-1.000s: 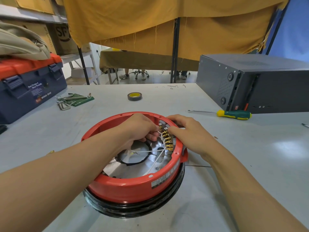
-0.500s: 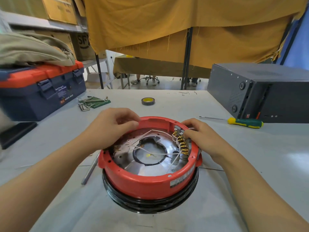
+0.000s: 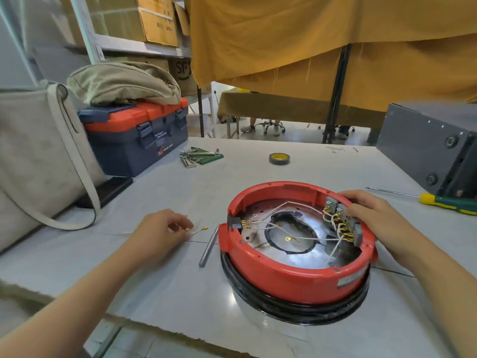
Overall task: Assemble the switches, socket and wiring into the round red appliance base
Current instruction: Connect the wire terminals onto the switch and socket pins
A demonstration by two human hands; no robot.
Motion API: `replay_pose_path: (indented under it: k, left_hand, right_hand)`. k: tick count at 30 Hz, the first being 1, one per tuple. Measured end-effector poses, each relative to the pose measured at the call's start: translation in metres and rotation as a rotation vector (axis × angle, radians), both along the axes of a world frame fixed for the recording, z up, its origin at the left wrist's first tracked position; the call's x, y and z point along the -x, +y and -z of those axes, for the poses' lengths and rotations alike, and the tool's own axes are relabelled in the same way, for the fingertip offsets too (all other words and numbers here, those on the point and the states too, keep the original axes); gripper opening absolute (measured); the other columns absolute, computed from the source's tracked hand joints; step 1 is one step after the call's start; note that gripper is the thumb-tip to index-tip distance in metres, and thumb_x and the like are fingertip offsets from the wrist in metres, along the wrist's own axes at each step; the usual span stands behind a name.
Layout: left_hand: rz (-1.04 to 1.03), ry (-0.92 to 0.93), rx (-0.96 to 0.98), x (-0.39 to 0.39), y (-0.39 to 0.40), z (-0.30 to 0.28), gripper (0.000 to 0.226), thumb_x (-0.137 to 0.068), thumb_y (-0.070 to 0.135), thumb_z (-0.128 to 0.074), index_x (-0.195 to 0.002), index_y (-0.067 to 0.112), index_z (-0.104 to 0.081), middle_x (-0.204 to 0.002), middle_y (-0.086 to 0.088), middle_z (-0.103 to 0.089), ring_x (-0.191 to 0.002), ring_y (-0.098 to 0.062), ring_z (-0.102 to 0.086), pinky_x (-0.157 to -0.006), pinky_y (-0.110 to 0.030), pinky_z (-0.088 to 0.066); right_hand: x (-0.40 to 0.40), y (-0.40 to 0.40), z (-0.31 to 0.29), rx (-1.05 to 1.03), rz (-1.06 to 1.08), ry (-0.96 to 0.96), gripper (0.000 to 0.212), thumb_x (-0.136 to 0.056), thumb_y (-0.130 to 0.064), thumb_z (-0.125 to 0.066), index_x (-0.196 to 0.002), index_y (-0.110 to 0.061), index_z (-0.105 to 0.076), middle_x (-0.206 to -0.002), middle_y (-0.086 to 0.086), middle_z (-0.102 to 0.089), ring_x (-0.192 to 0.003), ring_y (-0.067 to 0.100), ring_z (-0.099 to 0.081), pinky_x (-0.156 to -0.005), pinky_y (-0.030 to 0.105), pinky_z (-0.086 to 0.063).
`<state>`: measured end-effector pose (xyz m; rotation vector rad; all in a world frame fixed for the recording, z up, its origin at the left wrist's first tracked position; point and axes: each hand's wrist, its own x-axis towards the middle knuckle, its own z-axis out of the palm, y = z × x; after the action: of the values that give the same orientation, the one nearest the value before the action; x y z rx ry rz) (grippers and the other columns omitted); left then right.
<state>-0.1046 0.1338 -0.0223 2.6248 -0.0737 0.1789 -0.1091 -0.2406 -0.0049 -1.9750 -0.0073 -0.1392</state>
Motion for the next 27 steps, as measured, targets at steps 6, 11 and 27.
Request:
replay_pose_path:
  k: [6,11,27]
  left_hand:
    - [-0.039,-0.013,-0.081,-0.013,-0.019,0.0,0.005,-0.079,0.028,-0.071,-0.079,0.023,-0.07,-0.091,0.0,-0.056,-0.093,-0.019,-0.053,-0.076,-0.028,-0.039]
    - [-0.07,0.045,-0.235,-0.022,-0.03,-0.001,0.019,-0.086,0.031,-0.065,-0.087,0.012,-0.069,-0.108,-0.005,-0.056,-0.108,-0.027,-0.047,-0.088,-0.035,-0.039]
    - [0.132,0.148,1.168,0.002,-0.045,-0.036,0.016,-0.087,0.0,-0.058,-0.097,0.009,-0.067,-0.075,-0.002,-0.071,-0.066,-0.007,-0.065,-0.07,-0.016,-0.056]
  right_hand:
    - [0.0,0.0,0.0,-0.004,-0.013,0.004,0.027,-0.087,-0.008,-0.052,-0.097,-0.028,-0.067,-0.093,0.003,-0.072,-0.086,0.026,-0.069,-0.082,0.045,-0.052]
    - [-0.002,-0.001,0.001,-0.001,-0.018,-0.005,0.028,-0.087,-0.007,-0.051,-0.096,-0.029,-0.067,-0.092,0.001,-0.072,-0.081,0.021,-0.069,-0.075,0.038,-0.053]
    - [-0.003,-0.002,0.001,0.013,-0.025,-0.005,0.027,-0.088,-0.009,-0.052,-0.098,-0.031,-0.065,-0.094,-0.002,-0.071,-0.083,0.02,-0.069,-0.072,0.036,-0.052]
